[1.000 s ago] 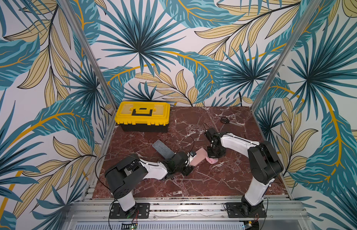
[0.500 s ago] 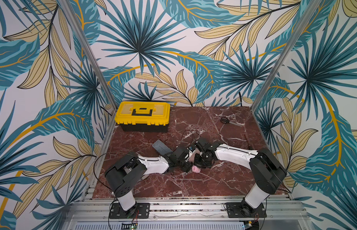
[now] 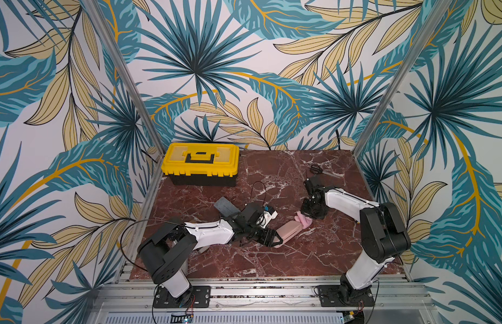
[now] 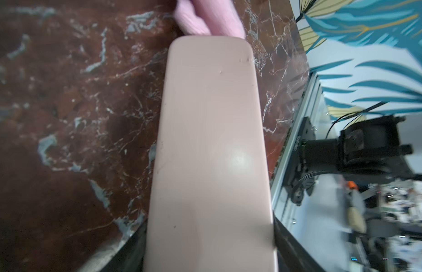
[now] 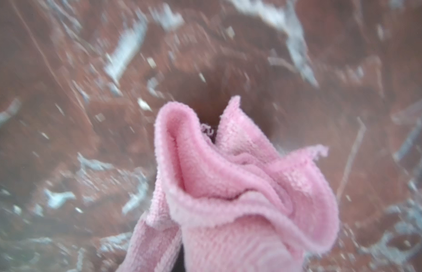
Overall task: Wipe the eyeglass case
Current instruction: Wipe the dirt from the eyeglass case.
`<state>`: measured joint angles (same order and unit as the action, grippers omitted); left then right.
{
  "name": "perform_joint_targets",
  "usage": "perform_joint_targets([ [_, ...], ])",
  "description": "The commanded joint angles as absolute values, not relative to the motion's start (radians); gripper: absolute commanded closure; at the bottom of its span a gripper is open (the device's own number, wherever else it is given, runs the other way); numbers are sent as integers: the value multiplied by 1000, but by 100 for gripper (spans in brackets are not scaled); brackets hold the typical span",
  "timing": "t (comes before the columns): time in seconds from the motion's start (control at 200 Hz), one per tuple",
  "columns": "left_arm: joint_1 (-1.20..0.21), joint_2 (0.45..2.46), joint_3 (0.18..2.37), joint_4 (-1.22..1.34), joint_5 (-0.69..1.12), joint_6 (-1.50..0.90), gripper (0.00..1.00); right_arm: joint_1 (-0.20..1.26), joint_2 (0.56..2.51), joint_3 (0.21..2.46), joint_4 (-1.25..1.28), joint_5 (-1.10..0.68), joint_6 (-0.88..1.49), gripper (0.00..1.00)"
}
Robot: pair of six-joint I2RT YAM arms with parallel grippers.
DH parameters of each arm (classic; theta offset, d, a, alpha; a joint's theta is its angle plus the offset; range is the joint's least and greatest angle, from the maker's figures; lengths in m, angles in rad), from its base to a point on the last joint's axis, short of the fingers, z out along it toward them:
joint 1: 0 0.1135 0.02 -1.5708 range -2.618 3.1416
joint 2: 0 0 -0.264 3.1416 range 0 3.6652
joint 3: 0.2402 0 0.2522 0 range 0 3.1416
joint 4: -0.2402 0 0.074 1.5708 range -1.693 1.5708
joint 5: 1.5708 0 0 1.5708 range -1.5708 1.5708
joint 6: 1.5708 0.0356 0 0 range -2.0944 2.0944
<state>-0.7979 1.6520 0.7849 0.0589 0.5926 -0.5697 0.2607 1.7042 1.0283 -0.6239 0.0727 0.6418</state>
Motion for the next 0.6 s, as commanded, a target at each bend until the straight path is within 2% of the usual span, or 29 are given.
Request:
perform_joint_targets([
  [0.0, -758, 1679, 760, 141, 720, -753, 100, 301, 1629, 942, -629, 80, 668, 100],
  [0.185, -703, 1706, 697, 221, 693, -878, 100, 336, 1575, 862, -543, 35, 800, 100],
  [0.446, -667, 1772, 684, 239, 686, -930, 100, 342, 1661, 920, -399, -141, 883, 100],
  [0.591, -652, 1807, 678, 300, 706, -964, 100, 456, 1595, 839, -338, -200, 985, 100],
])
